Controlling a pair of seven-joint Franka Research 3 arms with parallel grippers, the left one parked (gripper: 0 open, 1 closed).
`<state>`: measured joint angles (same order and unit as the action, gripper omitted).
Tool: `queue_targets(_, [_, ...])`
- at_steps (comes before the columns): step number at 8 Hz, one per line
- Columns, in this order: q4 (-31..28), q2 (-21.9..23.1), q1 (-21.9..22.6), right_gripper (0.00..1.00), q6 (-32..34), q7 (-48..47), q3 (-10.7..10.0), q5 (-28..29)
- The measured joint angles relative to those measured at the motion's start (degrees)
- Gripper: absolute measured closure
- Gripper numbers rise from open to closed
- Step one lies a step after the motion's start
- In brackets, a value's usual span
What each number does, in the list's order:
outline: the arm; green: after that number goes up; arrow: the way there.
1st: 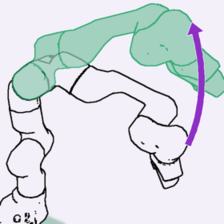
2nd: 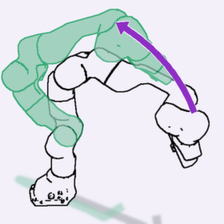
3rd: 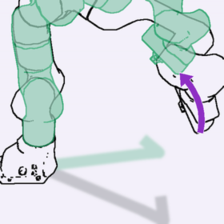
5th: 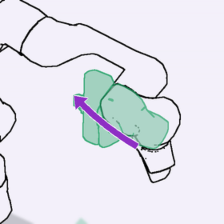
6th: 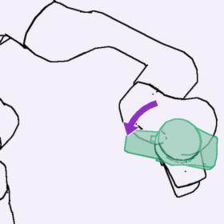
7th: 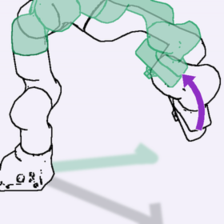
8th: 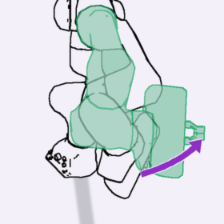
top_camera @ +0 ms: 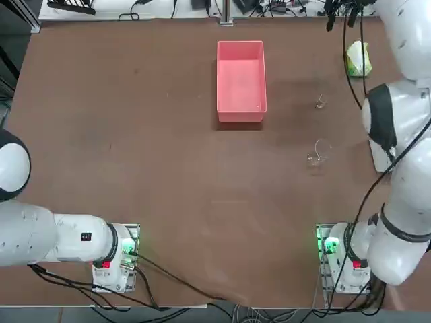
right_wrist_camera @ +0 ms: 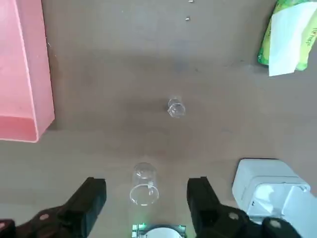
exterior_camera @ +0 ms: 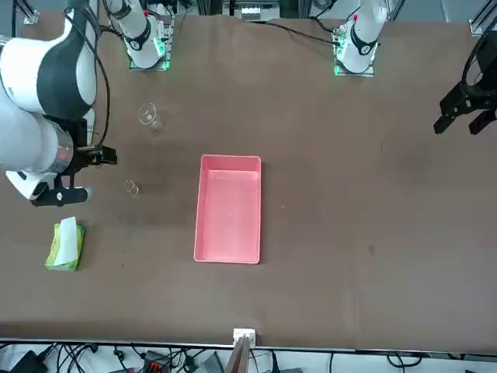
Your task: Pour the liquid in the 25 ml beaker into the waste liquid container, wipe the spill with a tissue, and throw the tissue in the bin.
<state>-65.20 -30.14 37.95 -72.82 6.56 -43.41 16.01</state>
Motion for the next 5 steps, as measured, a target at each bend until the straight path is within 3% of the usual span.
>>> queue_targets(3, [0.9, 8.0, -17.5, 0.0, 0.2, -5.3, 26.1, -12.9])
queue_targets(4, [0.9, 10.4, -22.5, 0.0, 0.2, -6.3, 33.0, -16.1])
queue_targets(5, [0.7, 12.7, -26.3, 0.0, 0.1, -6.4, 37.0, -17.5])
